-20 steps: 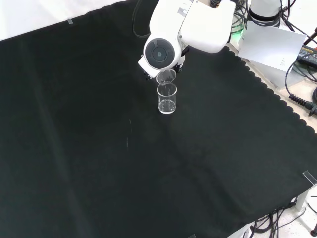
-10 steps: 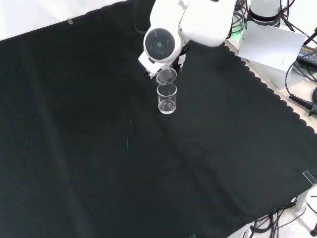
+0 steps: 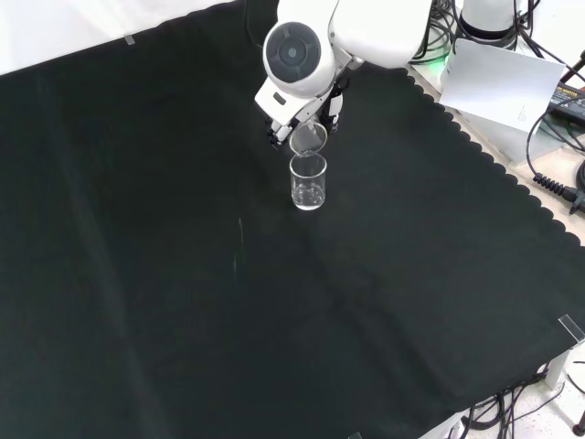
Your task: Pour the water from the handheld beaker into the one on the table.
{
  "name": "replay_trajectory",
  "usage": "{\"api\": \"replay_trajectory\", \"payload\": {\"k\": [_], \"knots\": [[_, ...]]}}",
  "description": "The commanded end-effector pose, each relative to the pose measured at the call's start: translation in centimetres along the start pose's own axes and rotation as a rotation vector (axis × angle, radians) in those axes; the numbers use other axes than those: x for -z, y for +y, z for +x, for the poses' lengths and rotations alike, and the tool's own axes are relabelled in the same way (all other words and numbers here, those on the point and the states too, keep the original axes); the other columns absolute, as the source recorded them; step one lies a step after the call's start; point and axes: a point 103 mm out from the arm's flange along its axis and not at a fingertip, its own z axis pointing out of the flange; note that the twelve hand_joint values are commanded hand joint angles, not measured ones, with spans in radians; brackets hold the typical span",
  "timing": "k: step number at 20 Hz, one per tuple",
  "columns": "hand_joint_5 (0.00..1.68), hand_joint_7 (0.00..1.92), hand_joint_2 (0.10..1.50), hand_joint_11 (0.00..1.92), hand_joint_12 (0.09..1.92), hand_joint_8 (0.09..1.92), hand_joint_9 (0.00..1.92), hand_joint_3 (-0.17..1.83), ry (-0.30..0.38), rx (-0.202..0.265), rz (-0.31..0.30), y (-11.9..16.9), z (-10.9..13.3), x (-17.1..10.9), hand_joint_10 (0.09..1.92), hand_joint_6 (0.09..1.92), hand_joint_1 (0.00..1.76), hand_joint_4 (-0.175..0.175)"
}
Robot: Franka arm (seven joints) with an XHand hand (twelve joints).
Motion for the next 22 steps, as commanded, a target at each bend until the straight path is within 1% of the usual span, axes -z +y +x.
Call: {"api": "replay_trajectory", "payload": {"k": [1,5,8,11,12,13,17,22], "knots": [[1.48,1.52,1.01,1.34,0.91,0.28,1.53,-0.17,0.124,0.036,-0.066,-0.2,-1.1,-0.7,0.68,0.09,1.32,-0.131],[1.48,1.51,1.01,1.34,0.91,0.29,1.53,-0.17,0.163,0.049,-0.142,-0.4,-1.5,-1.1,0.68,0.09,1.32,-0.126],[1.48,1.51,1.02,1.33,0.90,0.29,1.53,-0.17,0.191,0.061,-0.182,-0.4,-1.8,-1.5,0.68,0.09,1.32,-0.124],[1.48,1.51,1.02,1.33,0.90,0.29,1.53,-0.17,0.260,0.088,-0.228,-0.4,-2.5,-2.0,0.68,0.09,1.32,-0.121],[1.48,1.51,1.02,1.33,0.90,0.29,1.53,-0.17,0.290,0.102,-0.233,-0.3,-2.7,-2.2,0.68,0.09,1.32,-0.120],[1.48,1.51,1.02,1.33,0.90,0.29,1.52,-0.17,0.335,0.112,-0.248,-0.3,-3.0,-2.5,0.68,0.09,1.32,-0.117],[1.48,1.51,1.02,1.32,0.89,0.29,1.52,-0.17,0.392,0.138,-0.290,-0.1,-3.5,-3.1,0.68,0.09,1.32,-0.109],[1.48,1.51,1.02,1.31,0.89,0.29,1.51,-0.17,0.467,0.157,-0.332,0.4,-4.2,-4.0,0.68,0.09,1.32,-0.105]]}}
